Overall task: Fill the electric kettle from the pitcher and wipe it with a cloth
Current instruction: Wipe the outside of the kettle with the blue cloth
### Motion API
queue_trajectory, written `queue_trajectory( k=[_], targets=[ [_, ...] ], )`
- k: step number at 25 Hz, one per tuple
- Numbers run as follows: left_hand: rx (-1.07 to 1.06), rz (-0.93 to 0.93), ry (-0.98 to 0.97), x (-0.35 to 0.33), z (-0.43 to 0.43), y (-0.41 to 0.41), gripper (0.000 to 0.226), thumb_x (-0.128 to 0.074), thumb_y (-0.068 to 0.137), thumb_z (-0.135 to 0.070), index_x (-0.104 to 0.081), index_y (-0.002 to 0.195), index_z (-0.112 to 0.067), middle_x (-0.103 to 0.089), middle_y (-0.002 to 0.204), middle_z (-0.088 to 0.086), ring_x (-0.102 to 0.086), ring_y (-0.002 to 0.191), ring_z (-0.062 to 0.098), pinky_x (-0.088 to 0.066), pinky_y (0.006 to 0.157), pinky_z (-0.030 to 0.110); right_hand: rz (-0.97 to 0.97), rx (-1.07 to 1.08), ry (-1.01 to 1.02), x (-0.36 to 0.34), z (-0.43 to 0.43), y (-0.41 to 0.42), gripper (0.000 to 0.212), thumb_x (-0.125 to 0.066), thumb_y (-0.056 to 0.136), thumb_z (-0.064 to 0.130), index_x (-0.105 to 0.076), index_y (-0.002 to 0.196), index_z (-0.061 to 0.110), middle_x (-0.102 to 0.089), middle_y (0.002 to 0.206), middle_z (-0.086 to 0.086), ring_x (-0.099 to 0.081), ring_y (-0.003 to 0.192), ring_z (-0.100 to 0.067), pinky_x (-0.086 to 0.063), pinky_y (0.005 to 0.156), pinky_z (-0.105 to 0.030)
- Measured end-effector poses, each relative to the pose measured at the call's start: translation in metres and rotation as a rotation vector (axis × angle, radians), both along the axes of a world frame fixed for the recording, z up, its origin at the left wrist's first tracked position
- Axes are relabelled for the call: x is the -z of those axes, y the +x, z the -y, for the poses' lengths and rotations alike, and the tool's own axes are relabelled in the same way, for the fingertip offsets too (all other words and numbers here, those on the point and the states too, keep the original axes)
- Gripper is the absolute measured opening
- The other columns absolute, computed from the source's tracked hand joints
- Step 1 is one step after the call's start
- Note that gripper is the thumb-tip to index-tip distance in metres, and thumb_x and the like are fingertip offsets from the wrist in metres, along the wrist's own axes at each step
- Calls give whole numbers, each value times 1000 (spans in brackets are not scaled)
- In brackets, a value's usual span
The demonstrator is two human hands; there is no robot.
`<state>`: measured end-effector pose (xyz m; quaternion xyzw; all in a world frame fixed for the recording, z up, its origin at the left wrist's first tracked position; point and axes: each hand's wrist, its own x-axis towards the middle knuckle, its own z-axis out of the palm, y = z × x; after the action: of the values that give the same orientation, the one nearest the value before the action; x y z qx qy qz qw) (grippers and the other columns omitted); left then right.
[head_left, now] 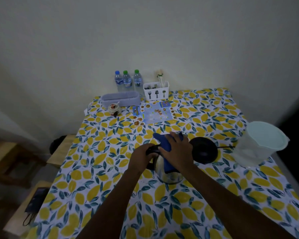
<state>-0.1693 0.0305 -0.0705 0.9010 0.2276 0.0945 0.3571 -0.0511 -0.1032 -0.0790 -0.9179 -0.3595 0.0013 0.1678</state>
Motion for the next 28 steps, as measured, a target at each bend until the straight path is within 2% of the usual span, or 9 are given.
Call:
queue_trajectory(
  k=[3,7,12,16,17,19,21,24,28],
  targets=[
    [20,25,10,3,-6,2,31,-63,92,-29,-63,121,-20,-71,114,8,-64,103,26,-47,85,29,199,-57,5,8,4,-22,58,-47,83,62,-53,132,31,-53,141,-3,-43,128,-48,-46,88,-61],
    [3,33,-60,8,-9,2,37,-66,91,-25,-60,126,-14,-68,121,11,-62,110,28,-49,94,36,121,-25,-64,-9,-15,-7,41,-46,86,49,-60,119,29,-61,127,-1,-49,117,-41,-45,86,-52],
    [3,8,-108,6,-11,2,40,-68,88,-26,-60,126,-16,-67,122,9,-60,112,26,-49,96,39,-512,-114,-230,-42,-53,51,37,-51,89,47,-68,104,17,-64,110,-14,-58,91,-31,-46,77,-40],
    [33,7,-102,6,-12,2,40,-69,85,-32,-61,123,-20,-67,121,6,-60,112,22,-48,93,36,-898,43,-163,-39,-43,87,40,-56,91,38,-61,120,11,-54,117,-13,-57,107,-35,-46,80,-40],
    [45,14,-97,6,-12,2,39,-68,85,-33,-62,122,-22,-68,121,5,-60,111,21,-47,91,32,-954,72,-112,-32,-33,92,34,-57,91,32,-61,116,9,-53,114,-13,-58,104,-34,-43,78,-37],
    [73,41,-70,6,-13,2,37,-65,85,-38,-63,120,-25,-69,116,5,-61,106,17,-42,82,24,-1115,152,68,-11,-9,99,16,-54,92,20,-64,88,8,-53,94,-14,-58,76,-26,-41,72,-34],
    [97,41,-44,8,-15,3,39,-64,87,-41,-61,122,-25,-69,117,6,-60,106,19,-41,82,23,-1298,273,333,12,19,90,25,-50,95,21,-62,73,13,-53,78,-13,-54,61,-20,-43,64,-33],
    [121,7,-37,10,-18,2,42,-63,90,-41,-58,128,-23,-66,123,8,-59,112,26,-44,90,32,-1325,427,618,45,48,61,24,-47,95,31,-66,96,15,-66,93,-5,-66,84,-23,-53,70,-36],
    [154,-10,-18,11,-21,5,42,-63,92,-30,-55,132,-19,-63,129,11,-57,118,28,-42,95,34,-1193,330,1165,56,43,-2,36,-39,102,19,-51,133,7,-65,118,-13,-60,113,-34,-51,87,-45]
  ],
)
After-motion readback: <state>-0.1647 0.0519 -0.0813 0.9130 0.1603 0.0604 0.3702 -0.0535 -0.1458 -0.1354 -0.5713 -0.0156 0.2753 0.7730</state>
